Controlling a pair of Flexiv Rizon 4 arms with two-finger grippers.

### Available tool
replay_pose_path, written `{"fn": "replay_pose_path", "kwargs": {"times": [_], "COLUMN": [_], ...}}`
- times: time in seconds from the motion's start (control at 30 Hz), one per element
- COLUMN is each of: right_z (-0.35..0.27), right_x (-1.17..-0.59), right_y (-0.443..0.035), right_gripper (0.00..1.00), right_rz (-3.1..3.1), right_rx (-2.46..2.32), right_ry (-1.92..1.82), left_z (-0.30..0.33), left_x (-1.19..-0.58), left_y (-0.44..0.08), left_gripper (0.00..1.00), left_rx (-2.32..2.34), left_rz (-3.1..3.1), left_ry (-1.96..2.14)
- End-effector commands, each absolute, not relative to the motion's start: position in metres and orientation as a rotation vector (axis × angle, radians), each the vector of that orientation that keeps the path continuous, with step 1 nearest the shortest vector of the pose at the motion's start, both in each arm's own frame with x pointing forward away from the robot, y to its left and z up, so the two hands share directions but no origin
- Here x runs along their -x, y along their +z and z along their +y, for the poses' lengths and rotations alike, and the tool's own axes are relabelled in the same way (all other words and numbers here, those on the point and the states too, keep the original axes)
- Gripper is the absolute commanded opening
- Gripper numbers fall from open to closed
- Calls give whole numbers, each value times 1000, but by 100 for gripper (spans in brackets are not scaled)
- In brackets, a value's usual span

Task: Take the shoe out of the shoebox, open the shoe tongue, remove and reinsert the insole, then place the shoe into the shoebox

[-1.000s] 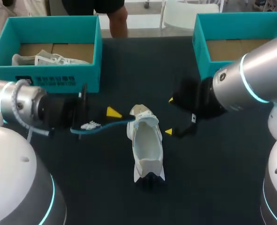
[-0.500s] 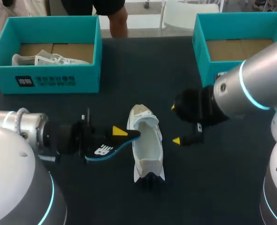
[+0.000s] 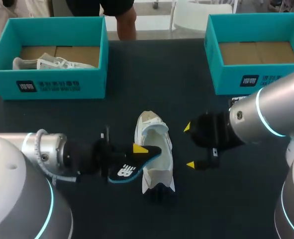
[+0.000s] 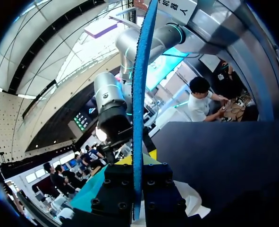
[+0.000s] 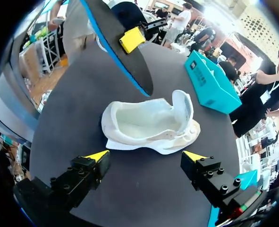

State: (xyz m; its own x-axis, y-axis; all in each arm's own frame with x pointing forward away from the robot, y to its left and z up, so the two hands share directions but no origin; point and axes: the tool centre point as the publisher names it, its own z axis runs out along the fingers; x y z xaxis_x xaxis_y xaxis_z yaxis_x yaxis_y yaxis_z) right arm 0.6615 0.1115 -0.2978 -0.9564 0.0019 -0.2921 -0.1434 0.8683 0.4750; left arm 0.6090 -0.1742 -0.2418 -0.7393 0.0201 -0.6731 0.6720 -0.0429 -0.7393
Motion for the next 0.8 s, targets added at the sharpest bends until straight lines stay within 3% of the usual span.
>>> {"fn": "replay_pose_path", "kwargs": {"times": [0.03,0.5,0.8], "right_z": [121,121,126], "right_x": [-671,-671,-685], "right_y": [-303,-303,-331], "right_gripper": [100,100,100], "right_rz": [2769,2769,2800], "right_rx": [107,107,204], "right_ry": [717,717,712], "left_z": [-187,-186,-186], "left_x": [-621,-625,-625], "left_y": [-257,-261,-261], "left_gripper": [0,0,0], "left_rx": [-725,-718,-718], "left_rz": [1764,1779,1779], "left_ry": [-1837,-1791,-1791]}}
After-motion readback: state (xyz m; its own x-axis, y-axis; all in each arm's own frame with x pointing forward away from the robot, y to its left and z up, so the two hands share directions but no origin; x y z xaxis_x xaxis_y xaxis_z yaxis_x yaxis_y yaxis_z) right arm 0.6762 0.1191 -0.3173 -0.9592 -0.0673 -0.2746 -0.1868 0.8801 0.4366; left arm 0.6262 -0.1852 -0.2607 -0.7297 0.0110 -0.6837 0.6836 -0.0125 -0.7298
